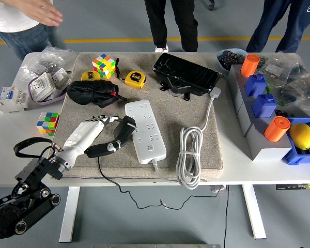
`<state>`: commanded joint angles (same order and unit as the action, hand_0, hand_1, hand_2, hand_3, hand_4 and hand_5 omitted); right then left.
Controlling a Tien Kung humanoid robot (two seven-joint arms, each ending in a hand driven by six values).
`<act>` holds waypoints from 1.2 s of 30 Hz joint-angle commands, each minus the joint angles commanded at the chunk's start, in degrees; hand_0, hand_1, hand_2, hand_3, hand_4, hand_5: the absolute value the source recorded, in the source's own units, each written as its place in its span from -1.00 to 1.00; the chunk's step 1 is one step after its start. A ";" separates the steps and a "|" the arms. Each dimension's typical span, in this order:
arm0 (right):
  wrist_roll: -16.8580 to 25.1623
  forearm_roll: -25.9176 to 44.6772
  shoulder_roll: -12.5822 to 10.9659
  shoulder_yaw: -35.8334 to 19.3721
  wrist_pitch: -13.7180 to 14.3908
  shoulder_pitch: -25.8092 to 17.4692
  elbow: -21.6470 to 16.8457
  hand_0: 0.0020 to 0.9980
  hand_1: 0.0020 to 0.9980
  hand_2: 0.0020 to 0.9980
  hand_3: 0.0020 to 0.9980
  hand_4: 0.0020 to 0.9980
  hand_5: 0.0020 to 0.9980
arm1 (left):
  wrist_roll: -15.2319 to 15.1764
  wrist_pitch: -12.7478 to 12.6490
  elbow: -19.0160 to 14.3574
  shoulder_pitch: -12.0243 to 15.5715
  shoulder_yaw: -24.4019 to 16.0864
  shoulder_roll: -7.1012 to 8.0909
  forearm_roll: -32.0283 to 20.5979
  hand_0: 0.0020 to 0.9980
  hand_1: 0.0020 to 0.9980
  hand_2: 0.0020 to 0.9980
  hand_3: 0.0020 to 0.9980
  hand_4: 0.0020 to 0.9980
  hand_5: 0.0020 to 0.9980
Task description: Put the plug near the board,insert it into the board,press the button,pull the plug out
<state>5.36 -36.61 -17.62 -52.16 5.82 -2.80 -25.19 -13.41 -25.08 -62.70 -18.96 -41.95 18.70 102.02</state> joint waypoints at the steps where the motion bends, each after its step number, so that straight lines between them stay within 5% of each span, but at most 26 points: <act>1: 0.03 0.01 0.00 0.00 0.00 0.00 0.00 0.21 0.26 0.22 0.09 0.84 -0.22 | 0.10 0.09 0.04 -0.03 0.08 -0.01 0.04 0.70 0.75 0.78 0.65 0.77 0.84; 27: 0.49 -0.20 0.12 -0.43 0.09 -0.08 -0.21 0.21 0.25 0.20 0.09 0.83 -0.22 | -1.10 1.05 -1.11 -1.06 2.64 -0.68 -1.32 0.68 0.73 0.75 0.63 0.78 0.83; 36: 0.57 -0.22 0.12 -0.58 0.11 -0.01 -0.27 0.21 0.25 0.20 0.09 0.83 -0.22 | -0.28 1.74 -1.04 -3.33 4.14 -1.26 -1.25 0.68 0.73 0.75 0.63 0.79 0.83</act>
<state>5.93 -36.84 -17.50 -52.74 5.93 -2.81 -25.46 -13.69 -23.34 -63.74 -22.28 -37.81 17.44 100.77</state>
